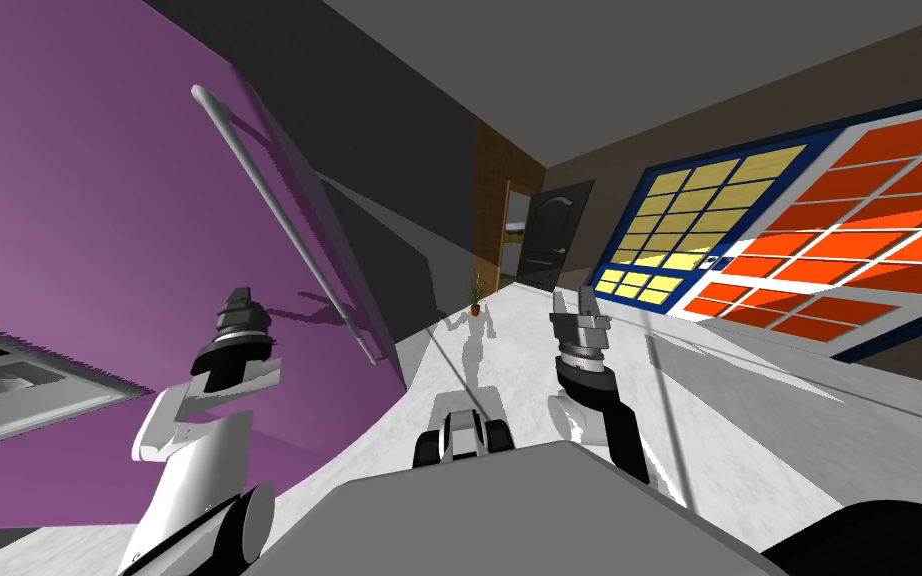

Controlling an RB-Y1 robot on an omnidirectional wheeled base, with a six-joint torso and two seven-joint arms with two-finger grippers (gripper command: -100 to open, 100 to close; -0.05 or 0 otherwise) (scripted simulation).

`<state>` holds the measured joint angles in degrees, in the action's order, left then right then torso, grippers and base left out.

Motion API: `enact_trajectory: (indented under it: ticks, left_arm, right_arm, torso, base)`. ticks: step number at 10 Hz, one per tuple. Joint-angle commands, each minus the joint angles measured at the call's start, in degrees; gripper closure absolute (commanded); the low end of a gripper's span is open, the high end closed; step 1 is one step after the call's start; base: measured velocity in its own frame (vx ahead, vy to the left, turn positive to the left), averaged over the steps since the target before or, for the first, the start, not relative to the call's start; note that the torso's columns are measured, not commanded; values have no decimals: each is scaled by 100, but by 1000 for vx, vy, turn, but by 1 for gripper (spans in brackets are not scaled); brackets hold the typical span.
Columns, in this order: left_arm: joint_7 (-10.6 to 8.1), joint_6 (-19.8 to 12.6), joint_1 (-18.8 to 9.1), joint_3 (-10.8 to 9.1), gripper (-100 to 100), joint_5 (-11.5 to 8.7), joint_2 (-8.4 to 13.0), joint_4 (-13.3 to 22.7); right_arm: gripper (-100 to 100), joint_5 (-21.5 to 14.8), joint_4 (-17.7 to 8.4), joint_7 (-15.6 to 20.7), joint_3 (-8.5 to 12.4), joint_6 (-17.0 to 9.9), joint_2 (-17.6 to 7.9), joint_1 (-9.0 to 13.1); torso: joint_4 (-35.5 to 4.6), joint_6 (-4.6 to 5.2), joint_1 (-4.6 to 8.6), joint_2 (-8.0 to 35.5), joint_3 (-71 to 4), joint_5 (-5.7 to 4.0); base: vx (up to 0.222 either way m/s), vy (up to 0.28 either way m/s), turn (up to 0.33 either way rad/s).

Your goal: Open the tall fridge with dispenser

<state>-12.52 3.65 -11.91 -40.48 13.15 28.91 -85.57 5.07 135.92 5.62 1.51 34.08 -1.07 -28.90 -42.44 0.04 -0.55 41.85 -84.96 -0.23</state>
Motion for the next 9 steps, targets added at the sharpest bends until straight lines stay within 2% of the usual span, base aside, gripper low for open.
enact_trajectory:
  ticks: [1,2,3,4,5,6,7,8,9]
  left_arm:
    - [-123,-157,-393,-337,-100,80,281,438]
    - [-123,-157,-483,-337,-100,80,281,532]
    - [-212,-308,-637,-508,-100,120,402,752]
    - [-212,-308,-730,-508,-100,120,402,808]
    - [-302,-460,-887,-663,-100,151,519,1048]
    - [-302,-460,-976,-663,-100,151,519,1082]
    - [-393,-610,-1166,-804,-100,175,634,1351]
    - [-393,-610,-1218,-804,-100,175,634,1351]
    - [-484,-759,-1421,-931,-100,191,745,1616]
  right_arm:
    - [0,0,0,0,0,0,0,0]
    - [0,0,0,0,0,0,0,0]
    - [0,0,0,0,1,0,0,-1]
    - [0,0,0,0,0,0,0,-1]
    - [0,0,0,0,1,0,-1,-1]
    - [0,0,0,0,0,0,0,0]
    - [0,0,0,0,1,0,-1,-1]
    - [0,0,0,0,0,0,0,-1]
    - [0,0,0,0,1,0,-1,-1]
  torso:
    - [0,-1,4,0,1,-3]
    - [-4,-3,10,-3,-2,-11]
    - [-2,3,14,3,3,-10]
    - [-1,3,20,9,7,-8]
    - [1,13,24,12,11,-7]
    - [3,12,19,4,4,-7]
    - [13,7,26,10,12,8]
    - [18,5,29,14,16,18]
    - [20,4,33,19,22,23]
  base:
    - [-2,-131,-45]
    - [11,-103,0]
    - [3,-118,-34]
    - [6,-91,2]
    - [0,-116,-38]
    - [6,-84,-22]
    - [9,-97,-23]
    - [14,-89,-10]
    - [13,-103,-11]
